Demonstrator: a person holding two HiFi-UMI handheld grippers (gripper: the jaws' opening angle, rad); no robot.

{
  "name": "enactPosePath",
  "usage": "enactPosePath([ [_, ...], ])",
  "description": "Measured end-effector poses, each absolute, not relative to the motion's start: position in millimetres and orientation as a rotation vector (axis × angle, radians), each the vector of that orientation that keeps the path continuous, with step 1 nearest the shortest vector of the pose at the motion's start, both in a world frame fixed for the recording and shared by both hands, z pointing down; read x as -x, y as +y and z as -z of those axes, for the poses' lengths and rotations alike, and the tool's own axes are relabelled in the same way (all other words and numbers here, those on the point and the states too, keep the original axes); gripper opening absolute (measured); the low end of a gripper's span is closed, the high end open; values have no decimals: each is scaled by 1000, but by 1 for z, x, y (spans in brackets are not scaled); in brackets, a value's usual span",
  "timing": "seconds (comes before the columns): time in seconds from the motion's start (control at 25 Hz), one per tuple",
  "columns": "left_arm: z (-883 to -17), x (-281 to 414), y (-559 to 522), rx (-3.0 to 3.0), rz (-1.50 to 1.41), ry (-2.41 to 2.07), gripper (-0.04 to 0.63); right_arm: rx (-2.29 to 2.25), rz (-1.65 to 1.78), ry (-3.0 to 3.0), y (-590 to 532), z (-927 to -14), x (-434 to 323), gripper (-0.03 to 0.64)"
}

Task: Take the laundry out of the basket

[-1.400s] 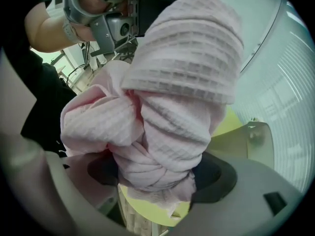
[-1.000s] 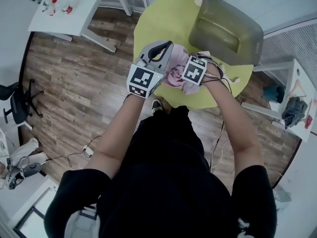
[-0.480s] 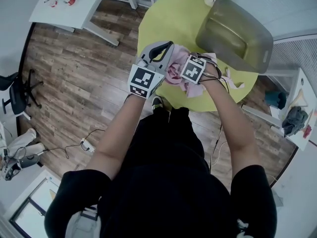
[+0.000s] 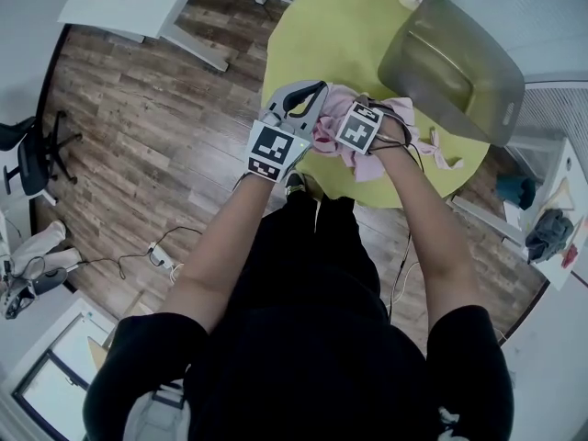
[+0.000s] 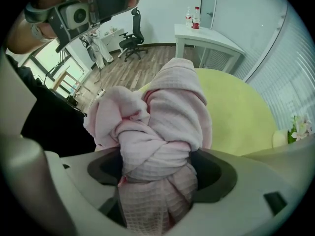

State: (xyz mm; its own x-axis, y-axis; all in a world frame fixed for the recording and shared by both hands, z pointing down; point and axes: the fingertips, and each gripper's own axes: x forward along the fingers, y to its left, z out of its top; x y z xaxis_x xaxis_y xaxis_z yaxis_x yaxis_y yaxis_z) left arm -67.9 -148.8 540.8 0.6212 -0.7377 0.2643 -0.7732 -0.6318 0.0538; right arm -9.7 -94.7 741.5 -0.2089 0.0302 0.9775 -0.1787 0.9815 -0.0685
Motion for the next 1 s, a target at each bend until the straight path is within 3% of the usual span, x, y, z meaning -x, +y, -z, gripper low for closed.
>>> enactPosePath([
  [0.6, -554, 79, -132, -2626, -328, -1286, 9, -91, -108, -1765, -93, -769, 17, 434],
  [1.0, -522, 88, -127, -2670, -287, -1317, 9, -147, -87, -1824, -93, -713, 18, 434],
])
